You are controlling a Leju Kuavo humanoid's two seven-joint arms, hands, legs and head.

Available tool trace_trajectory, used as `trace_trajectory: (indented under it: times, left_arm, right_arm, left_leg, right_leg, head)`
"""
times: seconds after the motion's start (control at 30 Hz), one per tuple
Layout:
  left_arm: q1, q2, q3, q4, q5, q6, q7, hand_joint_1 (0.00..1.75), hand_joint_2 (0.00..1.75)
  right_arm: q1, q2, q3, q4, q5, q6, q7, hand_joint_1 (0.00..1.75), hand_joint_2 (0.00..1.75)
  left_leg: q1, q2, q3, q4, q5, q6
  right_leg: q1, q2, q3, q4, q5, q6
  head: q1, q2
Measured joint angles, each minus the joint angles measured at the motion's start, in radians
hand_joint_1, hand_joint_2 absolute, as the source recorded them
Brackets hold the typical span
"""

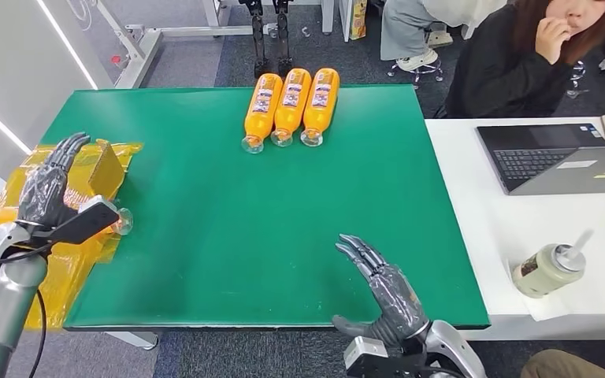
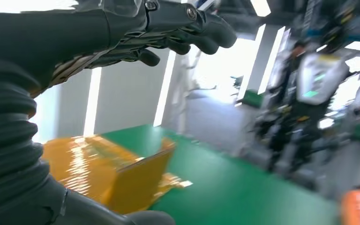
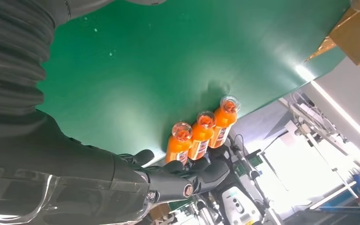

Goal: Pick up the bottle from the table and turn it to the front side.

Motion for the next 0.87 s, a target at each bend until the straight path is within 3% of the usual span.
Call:
trace_trajectory:
  times: [0.17, 0.37, 0.73, 0.87]
  left_arm:
    - [0.004, -0.031, -0.027, -0.170, 0.095, -0.046, -0.021, 0.00, 1.75]
    - [0.044, -0.103, -0.096, -0.307, 0.213, -0.076, -0.056, 0.00, 1.75]
    - [0.206, -0.289, -0.187, -0.439, 0.327, 0.056, -0.136, 0.00, 1.75]
    - [0.234, -0.336, -0.196, -0.471, 0.369, 0.062, -0.153, 0.00, 1.75]
  right_arm:
    - [-0.008, 0.020, -0.001, 0.012, 0.002, -0.002, 0.003, 0.00, 1.75]
    - [0.003, 0.042, -0.005, 0.023, 0.002, -0.018, -0.013, 0.00, 1.75]
    - [0.041, 0.124, -0.031, 0.019, 0.029, -0.156, -0.087, 0.00, 1.75]
    - [0.045, 0.153, -0.034, 0.018, -0.010, -0.167, -0.113, 0.00, 1.75]
  left_leg:
    - [0.000, -0.001, 0.000, 0.000, 0.000, 0.000]
    - [-0.001, -0.001, 0.000, 0.000, 0.000, 0.000]
    - [0.000, 0.000, 0.000, 0.000, -0.001, 0.000]
    - [0.000, 0.000, 0.000, 0.000, -0.001, 0.000]
  right_leg:
    - [0.000, -0.001, 0.000, 0.000, 0.000, 0.000]
    - [-0.001, -0.001, 0.000, -0.001, 0.000, 0.000]
    - [0.000, 0.000, 0.000, -0.001, 0.000, 0.000]
    - [0.000, 0.000, 0.000, -0.001, 0.000, 0.000]
  head:
    - [0.000, 0.000]
    - [0.000, 0.000]
    - [0.000, 0.000]
    - [0.000, 0.000]
